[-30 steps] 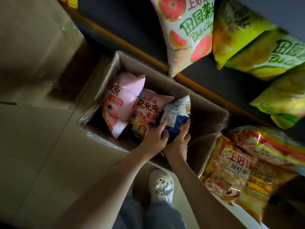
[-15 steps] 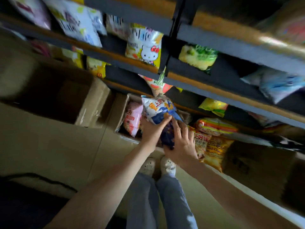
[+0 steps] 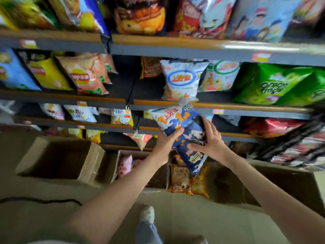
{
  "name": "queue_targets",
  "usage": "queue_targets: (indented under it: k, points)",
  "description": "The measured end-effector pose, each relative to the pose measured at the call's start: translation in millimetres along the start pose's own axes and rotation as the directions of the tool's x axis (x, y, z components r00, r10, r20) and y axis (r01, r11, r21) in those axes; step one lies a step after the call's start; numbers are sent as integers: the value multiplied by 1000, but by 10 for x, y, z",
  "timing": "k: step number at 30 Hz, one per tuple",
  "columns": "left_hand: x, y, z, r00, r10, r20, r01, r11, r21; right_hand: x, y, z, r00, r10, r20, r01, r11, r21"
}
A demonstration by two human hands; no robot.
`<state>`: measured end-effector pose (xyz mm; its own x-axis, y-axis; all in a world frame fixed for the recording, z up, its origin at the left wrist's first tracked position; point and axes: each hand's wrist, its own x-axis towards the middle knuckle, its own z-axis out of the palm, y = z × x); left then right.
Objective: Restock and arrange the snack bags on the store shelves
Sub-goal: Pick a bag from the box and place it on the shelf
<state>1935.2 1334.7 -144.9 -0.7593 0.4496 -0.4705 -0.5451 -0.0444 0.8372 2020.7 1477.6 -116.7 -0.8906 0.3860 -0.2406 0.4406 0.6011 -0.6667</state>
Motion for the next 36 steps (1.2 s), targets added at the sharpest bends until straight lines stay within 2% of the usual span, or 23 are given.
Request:
queue_targets:
  k: [2, 3, 5, 7, 10, 14, 16, 19, 22, 25, 30, 36]
  points:
    - [-174, 88, 403, 995, 35, 97, -37, 999, 22, -201, 158, -487, 999, -45, -3, 44, 971, 235]
    - [-266, 145, 621, 986, 62, 153, -69, 997, 46, -307, 251, -731, 998, -54, -22, 58, 922, 382]
    - [-376, 232, 1048, 964, 116, 239, -141, 986, 92, -515, 414, -1226, 997, -65, -34, 73, 820, 568]
    - [-499, 358, 1463, 934, 164, 319, -208, 972, 112, -730, 516, -1679, 993, -116, -25, 105, 760, 641]
    - [-719, 578, 1967, 882, 235, 409, -338, 920, 199, -939, 748, -2195, 983, -160, -94, 180, 703, 688]
    - [-793, 874, 2512, 792, 237, 563, -486, 803, 346, -1182, 986, -2721, 964, -200, -175, 266, 738, 620]
    - [-828, 1054, 2787, 750, 253, 611, -578, 700, 420, -1243, 1072, -2922, 946, -191, -263, 313, 755, 576]
    - [-749, 1252, 3130, 720, 354, 596, -682, 516, 518, -1266, 1108, -3186, 887, -217, -407, 413, 767, 491]
    - [-578, 1345, 3391, 658, 492, 570, -751, 476, 457, -1166, 1091, -3460, 797, -261, -545, 523, 750, 405]
    - [-429, 1408, 3589, 600, 574, 558, -800, 434, 414, -917, 1126, -3678, 732, -303, -610, 580, 747, 325]
    - [-55, 1507, 3897, 556, 518, 650, -829, 294, 475, -465, 1311, -3939, 728, -244, -640, 524, 801, 290]
    - [272, 1618, 4225, 493, 504, 709, -867, 223, 445, -51, 1480, -4167, 696, -213, -686, 496, 833, 245]
